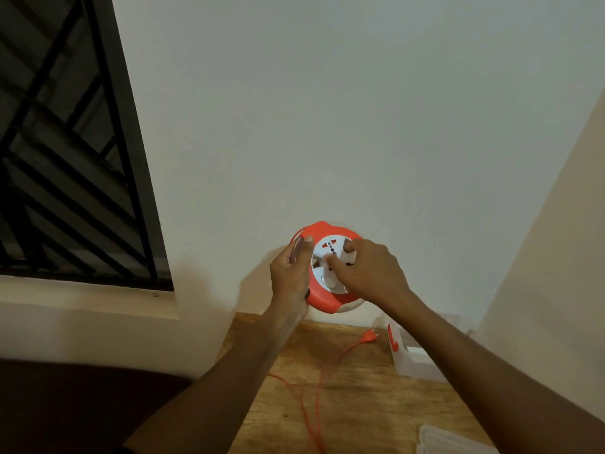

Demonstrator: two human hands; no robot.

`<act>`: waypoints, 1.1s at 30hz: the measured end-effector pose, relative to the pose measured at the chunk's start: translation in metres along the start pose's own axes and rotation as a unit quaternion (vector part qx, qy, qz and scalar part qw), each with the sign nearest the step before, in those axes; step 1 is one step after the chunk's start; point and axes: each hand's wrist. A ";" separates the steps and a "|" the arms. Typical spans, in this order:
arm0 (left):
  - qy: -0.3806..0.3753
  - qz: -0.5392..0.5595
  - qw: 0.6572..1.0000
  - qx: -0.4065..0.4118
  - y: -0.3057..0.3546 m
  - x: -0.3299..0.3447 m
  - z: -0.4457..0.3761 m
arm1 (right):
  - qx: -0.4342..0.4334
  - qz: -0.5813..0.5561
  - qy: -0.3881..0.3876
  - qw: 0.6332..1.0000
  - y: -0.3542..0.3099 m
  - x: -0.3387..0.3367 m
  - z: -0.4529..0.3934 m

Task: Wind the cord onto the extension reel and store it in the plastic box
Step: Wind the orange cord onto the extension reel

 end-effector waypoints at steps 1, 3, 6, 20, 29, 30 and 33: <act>-0.005 0.000 1.000 -0.011 -0.002 -0.004 -0.001 | -0.024 0.026 0.009 0.999 0.001 -0.003 0.003; -0.015 -0.003 0.999 -0.029 -0.004 -0.011 -0.002 | -0.095 0.090 0.033 0.991 0.002 -0.013 0.007; -0.036 -0.007 0.998 -0.054 -0.005 -0.018 -0.002 | -0.262 0.171 -0.016 0.950 0.007 -0.025 0.010; -0.177 -0.119 0.977 -0.015 -0.006 -0.034 -0.001 | -0.572 0.323 -0.164 0.736 0.025 -0.017 0.017; -0.205 -0.148 0.967 -0.031 -0.004 -0.033 -0.003 | -0.625 0.385 -0.113 0.669 0.021 -0.015 0.017; -0.205 -0.150 0.967 -0.035 -0.005 -0.033 -0.004 | -0.633 0.386 -0.111 0.662 0.021 -0.016 0.016; -0.205 -0.142 0.968 -0.038 -0.004 -0.032 -0.005 | -0.630 0.397 -0.102 0.660 0.021 -0.020 0.013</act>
Point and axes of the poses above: each hand's wrist, its own z-axis away from the middle knuckle, its own x-axis out of the palm, y = z × x, and after that the axes turned 5 degrees about y, right-handed
